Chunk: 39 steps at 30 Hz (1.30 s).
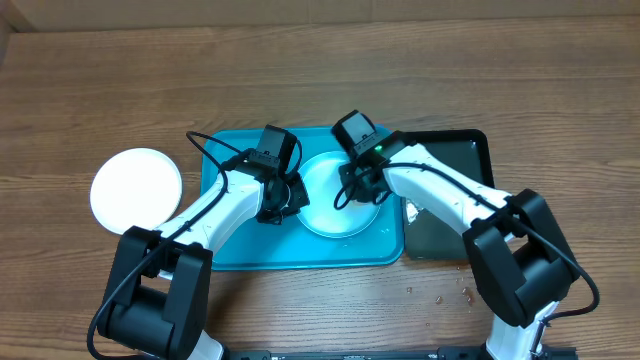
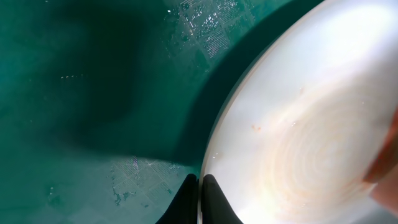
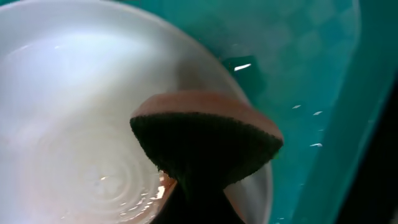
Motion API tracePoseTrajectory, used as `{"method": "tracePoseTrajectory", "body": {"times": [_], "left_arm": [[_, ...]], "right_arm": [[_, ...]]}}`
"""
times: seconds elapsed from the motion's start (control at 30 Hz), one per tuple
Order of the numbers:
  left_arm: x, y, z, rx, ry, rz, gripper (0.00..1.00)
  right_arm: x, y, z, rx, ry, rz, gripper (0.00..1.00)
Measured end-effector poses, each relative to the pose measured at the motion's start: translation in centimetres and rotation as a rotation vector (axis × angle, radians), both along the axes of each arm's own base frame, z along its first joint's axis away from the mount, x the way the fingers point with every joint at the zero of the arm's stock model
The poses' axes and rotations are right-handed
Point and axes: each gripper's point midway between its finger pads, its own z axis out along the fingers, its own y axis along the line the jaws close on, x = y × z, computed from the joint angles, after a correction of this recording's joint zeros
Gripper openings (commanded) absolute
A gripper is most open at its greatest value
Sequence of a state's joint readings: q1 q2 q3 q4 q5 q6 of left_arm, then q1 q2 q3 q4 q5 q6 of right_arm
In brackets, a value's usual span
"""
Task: Clean dirty plates on tray and stack at the side
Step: 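Scrub the white plate with the sponge in the right gripper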
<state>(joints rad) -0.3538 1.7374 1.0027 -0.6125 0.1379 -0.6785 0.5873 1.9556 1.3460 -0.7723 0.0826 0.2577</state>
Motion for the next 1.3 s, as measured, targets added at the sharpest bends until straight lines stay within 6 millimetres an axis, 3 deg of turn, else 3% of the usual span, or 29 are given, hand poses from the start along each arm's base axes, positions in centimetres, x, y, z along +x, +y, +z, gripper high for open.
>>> {"method": "tracePoseTrajectory", "body": {"times": [0.17,0.5,0.7,0.97,1.3], "left_arm": [[0.0,-0.1,0.0,-0.001,-0.001,-0.002,0.04],[0.0,-0.2,0.0,-0.001,-0.001,-0.006,0.04],[-0.1,-0.2,0.0,-0.001,-0.001,-0.006,0.04],[0.0,-0.1,0.0,0.005,-0.002,-0.005,0.04],[0.2,0.3,0.0,0.027,-0.014,0.003,0.04]], "right_arm": [[0.4,-1.6,-0.2,0.016,0.037,-0.036,0.04],[0.0,-1.3,-0.2,0.061,0.071,-0.003,0.04],[-0.4,-1.4,-1.4,0.047,0.106,-0.001,0.04],[-1.1,-0.3,-2.1,0.129,0.188,0.007,0.04],[-3.6,2.9,-2.0,0.180,0.241,0.087,0.04]]}}
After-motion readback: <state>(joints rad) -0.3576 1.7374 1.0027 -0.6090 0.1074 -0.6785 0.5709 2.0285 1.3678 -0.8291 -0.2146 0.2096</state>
